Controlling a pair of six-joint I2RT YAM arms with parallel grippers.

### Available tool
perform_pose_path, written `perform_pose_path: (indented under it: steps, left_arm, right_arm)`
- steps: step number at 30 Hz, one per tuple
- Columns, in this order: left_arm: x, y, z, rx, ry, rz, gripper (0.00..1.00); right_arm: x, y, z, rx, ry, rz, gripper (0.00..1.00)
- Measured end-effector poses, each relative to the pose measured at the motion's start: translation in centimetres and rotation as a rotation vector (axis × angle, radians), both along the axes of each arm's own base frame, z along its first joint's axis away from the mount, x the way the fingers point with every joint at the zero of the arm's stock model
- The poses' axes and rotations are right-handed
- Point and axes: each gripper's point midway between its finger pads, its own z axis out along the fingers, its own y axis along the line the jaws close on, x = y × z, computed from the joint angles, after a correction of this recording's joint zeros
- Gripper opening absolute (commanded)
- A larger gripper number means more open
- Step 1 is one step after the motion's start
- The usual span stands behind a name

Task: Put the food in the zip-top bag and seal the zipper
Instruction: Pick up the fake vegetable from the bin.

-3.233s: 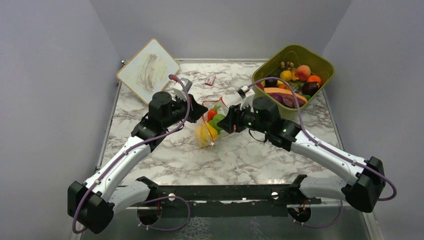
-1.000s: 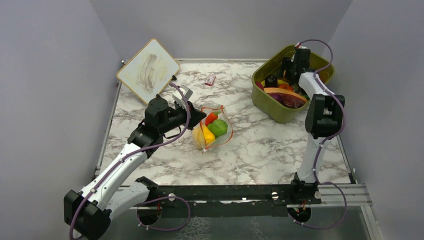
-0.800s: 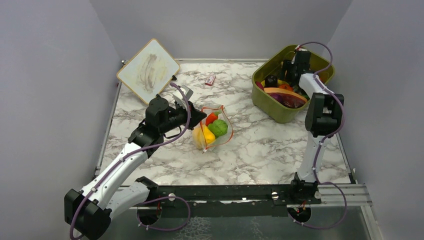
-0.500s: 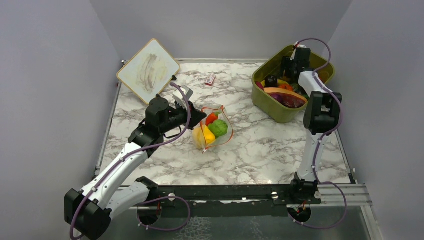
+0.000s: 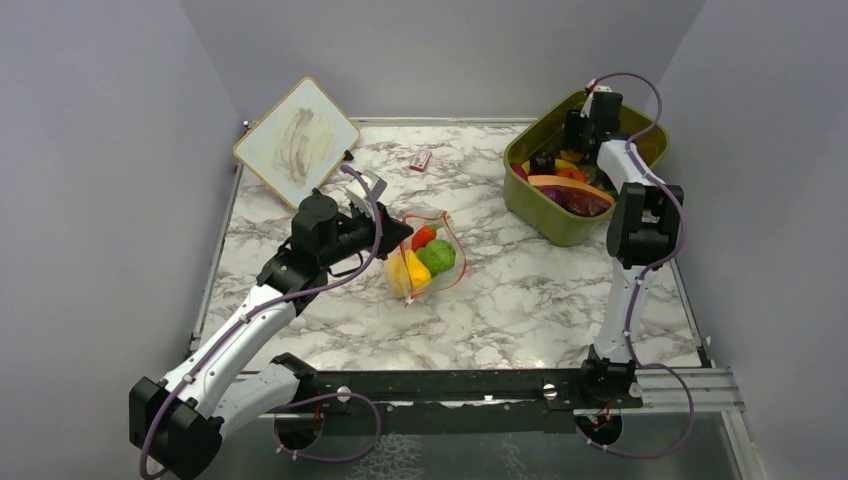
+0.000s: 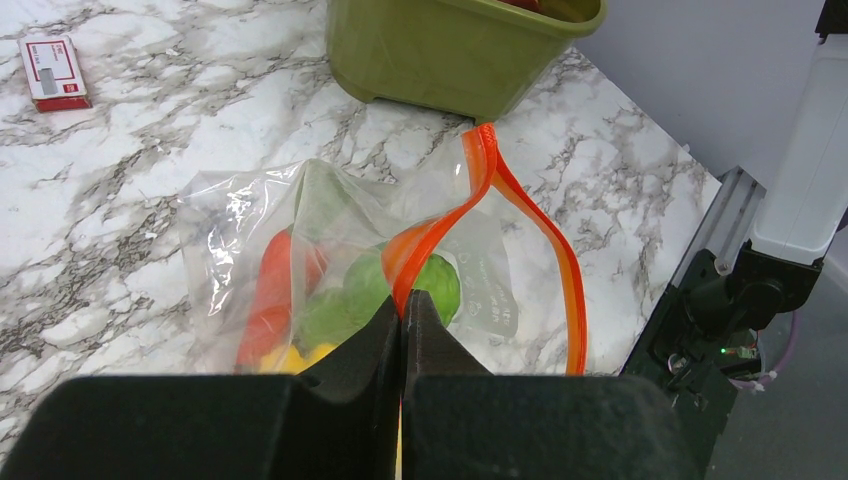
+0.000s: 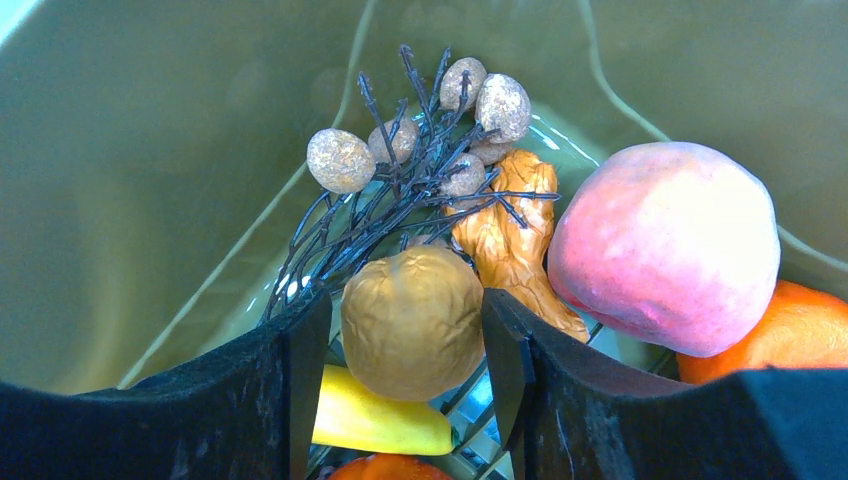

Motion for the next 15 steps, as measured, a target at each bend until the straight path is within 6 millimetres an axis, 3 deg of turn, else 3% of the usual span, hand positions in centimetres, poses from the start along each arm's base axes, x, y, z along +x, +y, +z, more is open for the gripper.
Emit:
perform_pose_path:
  steps: [2, 6, 10, 15]
  left_arm:
    - [0.0, 0.0, 0.0, 0.000, 0.000, 0.000, 0.00]
    - [0.0, 0.0, 0.0, 0.000, 0.000, 0.000, 0.00]
    - [0.0, 0.0, 0.0, 0.000, 0.000, 0.000, 0.00]
    - [0.0, 0.0, 0.0, 0.000, 0.000, 0.000, 0.00]
  right_arm:
    - [0.0, 0.0, 0.0, 0.000, 0.000, 0.000, 0.58]
    - [0.0, 0.0, 0.0, 0.000, 0.001, 0.001, 0.70]
    - [0.1, 0.0, -0.2, 0.001, 0.013, 0.004, 0.70]
    - [0.9, 0.0, -0.5, 0.001, 0.010, 0.008, 0.62]
